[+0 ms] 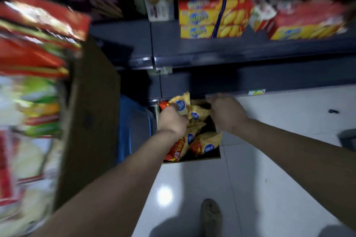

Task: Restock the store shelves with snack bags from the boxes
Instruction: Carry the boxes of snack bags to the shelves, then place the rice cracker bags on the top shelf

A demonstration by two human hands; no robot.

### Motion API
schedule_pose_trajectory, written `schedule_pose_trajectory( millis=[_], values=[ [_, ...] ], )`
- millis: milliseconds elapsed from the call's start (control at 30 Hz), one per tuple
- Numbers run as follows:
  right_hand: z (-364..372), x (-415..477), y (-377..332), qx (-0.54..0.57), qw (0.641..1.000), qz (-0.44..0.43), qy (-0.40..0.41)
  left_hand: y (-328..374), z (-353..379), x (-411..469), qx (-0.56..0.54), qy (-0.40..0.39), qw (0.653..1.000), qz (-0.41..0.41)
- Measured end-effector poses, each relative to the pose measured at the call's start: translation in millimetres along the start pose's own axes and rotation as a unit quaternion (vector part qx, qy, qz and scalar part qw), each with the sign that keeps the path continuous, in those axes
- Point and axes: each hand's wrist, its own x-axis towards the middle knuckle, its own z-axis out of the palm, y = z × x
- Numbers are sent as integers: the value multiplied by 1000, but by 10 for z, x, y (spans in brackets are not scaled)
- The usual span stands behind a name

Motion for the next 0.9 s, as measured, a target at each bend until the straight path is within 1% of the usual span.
schedule_pose_trajectory(
  millis=[100,167,267,367,500,633,767,900],
  values=[
    [-864,-338,-292,-66,997,-37,17,505,-510,-526,21,-8,998,62],
    [-1419,-598,-517,-104,993,-54,31,816,-939,-872,44,4,993,112],
    [-2129,-1010,-919,-137,985,-84,68,1116,-1696,-1393,122,61,970,202],
    [-2644,-1428,-1396,-157,976,-109,105,1173,-2483,-1919,196,105,944,243],
    [-3059,-1954,-2122,-147,970,-135,135,902,-3431,-2572,235,155,930,236],
    [-3185,-2326,-2799,-134,970,-156,128,428,-4054,-3131,239,180,936,184],
    [-3112,-2497,-3311,-131,964,-192,126,-28,-4352,-3413,255,187,937,147],
    [-2941,-2490,-3562,-129,964,-211,93,-354,-4408,-3414,255,172,946,106]
  ],
)
